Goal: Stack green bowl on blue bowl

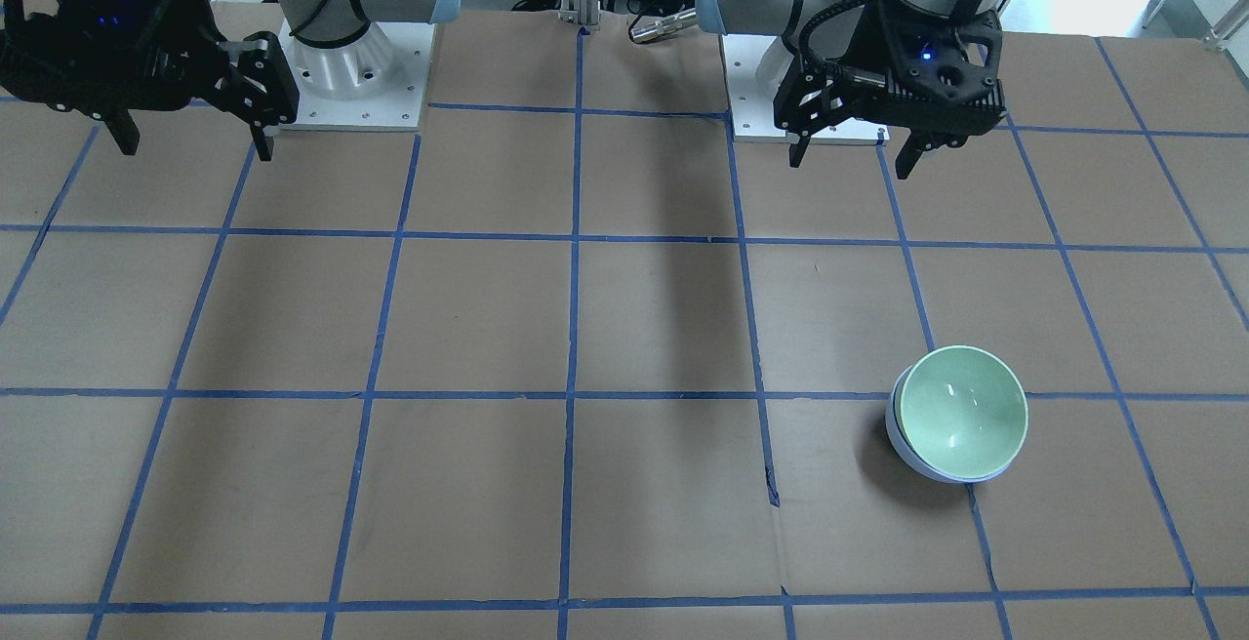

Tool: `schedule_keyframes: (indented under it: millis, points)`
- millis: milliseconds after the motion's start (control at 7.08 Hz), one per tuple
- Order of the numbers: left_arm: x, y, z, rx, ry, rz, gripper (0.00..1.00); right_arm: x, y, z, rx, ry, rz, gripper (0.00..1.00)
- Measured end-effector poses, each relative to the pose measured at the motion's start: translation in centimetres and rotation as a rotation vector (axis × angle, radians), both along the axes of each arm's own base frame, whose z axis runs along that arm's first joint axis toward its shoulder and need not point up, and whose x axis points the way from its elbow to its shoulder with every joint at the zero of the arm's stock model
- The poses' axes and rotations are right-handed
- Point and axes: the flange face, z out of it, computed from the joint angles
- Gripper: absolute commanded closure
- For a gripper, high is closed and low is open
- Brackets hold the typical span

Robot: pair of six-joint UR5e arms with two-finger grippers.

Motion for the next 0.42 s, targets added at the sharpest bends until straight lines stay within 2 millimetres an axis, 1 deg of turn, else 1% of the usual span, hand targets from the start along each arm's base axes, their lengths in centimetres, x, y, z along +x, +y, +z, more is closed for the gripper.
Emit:
schedule_keyframes:
  millis: [424]
  points:
    - [0.02,-0.04,-0.33,0.014,-0.001,0.031,0.00,0.00,0.00,0.00,0.000,0.000,0.000,0.00]
